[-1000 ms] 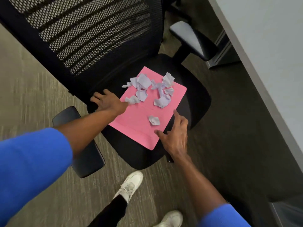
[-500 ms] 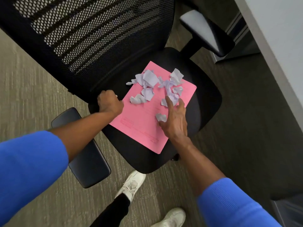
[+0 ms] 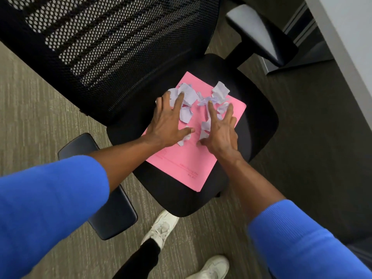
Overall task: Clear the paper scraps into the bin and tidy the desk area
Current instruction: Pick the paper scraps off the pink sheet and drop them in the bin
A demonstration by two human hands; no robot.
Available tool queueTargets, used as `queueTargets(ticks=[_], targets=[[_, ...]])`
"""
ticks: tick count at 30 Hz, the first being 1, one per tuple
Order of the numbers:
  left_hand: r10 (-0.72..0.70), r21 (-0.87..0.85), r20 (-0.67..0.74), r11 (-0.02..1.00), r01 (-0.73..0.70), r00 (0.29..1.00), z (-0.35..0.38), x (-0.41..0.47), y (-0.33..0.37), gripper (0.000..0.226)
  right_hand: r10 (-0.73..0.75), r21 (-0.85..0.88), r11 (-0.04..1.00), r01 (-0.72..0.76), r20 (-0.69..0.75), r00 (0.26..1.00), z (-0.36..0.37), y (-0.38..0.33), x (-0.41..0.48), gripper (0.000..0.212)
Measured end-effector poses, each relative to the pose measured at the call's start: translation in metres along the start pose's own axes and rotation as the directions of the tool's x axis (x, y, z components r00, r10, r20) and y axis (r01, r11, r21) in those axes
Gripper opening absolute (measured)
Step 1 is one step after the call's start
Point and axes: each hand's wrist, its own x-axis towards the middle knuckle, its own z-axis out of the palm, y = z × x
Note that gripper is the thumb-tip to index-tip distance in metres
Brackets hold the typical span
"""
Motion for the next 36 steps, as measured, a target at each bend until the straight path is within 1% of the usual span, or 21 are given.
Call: queueTargets(ticks=[3,5,7,9,11,13,17,20,23,24,26,28,31,36], targets=[[0.074,0.011,0.081,0.997,-0.075,0.994,0.008,0.004,-0.002,0.121,0.001,-0.051,0.999,0.000,0.035,0.999,-0.004,0.000,0.013,0.141],[0.122,0.024,0.103,0.992,-0.125,0.987,0.010,0.007,-0.004,0.119,0.004,-0.081,0.997,0.001,0.064,0.998,-0.007,0.000,0.020,0.142],[0.146,0.033,0.094,0.988,-0.150,0.985,0.011,0.010,-0.003,0.113,0.001,-0.120,0.993,0.009,0.080,0.997,-0.010,0.000,0.026,0.139],[0.160,0.027,0.079,0.986,-0.163,0.984,0.012,0.012,0.000,0.097,-0.015,-0.158,0.987,0.029,0.086,0.996,-0.013,0.000,0.029,0.130],[0.170,0.033,0.084,0.984,-0.173,0.982,0.014,0.010,0.002,0.076,-0.042,-0.162,0.985,0.055,0.081,0.996,-0.014,0.000,0.029,0.113],[0.179,0.057,0.079,0.981,-0.184,0.981,0.017,0.007,0.002,0.060,-0.078,-0.142,0.986,0.085,0.053,0.996,-0.013,0.001,0.027,0.090],[0.192,0.041,0.046,0.980,-0.194,0.980,0.022,0.002,0.002,0.061,-0.132,-0.096,0.987,0.127,-0.049,0.990,-0.006,-0.001,0.013,0.040],[0.200,0.013,0.007,0.980,-0.200,0.980,0.022,-0.002,0.003,0.055,-0.156,-0.061,0.987,0.150,-0.110,0.982,0.001,-0.001,0.001,0.022],[0.212,-0.033,-0.065,0.976,-0.214,0.975,0.023,-0.006,0.003,0.036,-0.135,0.022,0.990,0.140,-0.171,0.976,0.008,0.002,-0.009,0.009],[0.203,-0.055,-0.092,0.977,-0.208,0.975,0.023,-0.007,0.002,0.030,-0.115,0.064,0.990,0.128,-0.183,0.976,0.011,0.003,-0.012,0.007],[0.160,-0.106,-0.141,0.979,-0.176,0.977,0.020,-0.008,0.001,0.022,-0.061,0.165,0.981,0.099,-0.217,0.974,0.015,0.004,-0.016,0.011],[0.120,-0.147,-0.173,0.978,-0.146,0.978,0.015,-0.008,0.002,0.017,-0.002,0.250,0.966,0.068,-0.254,0.967,0.017,0.007,-0.021,0.015],[0.077,-0.182,-0.207,0.976,-0.116,0.975,0.002,-0.008,0.007,0.010,0.078,0.356,0.934,0.029,-0.281,0.956,0.017,0.011,-0.029,0.013],[0.061,-0.195,-0.235,0.975,-0.108,0.970,-0.018,-0.014,0.015,0.016,0.154,0.479,0.878,0.011,-0.303,0.941,0.016,0.016,-0.046,0.012]])
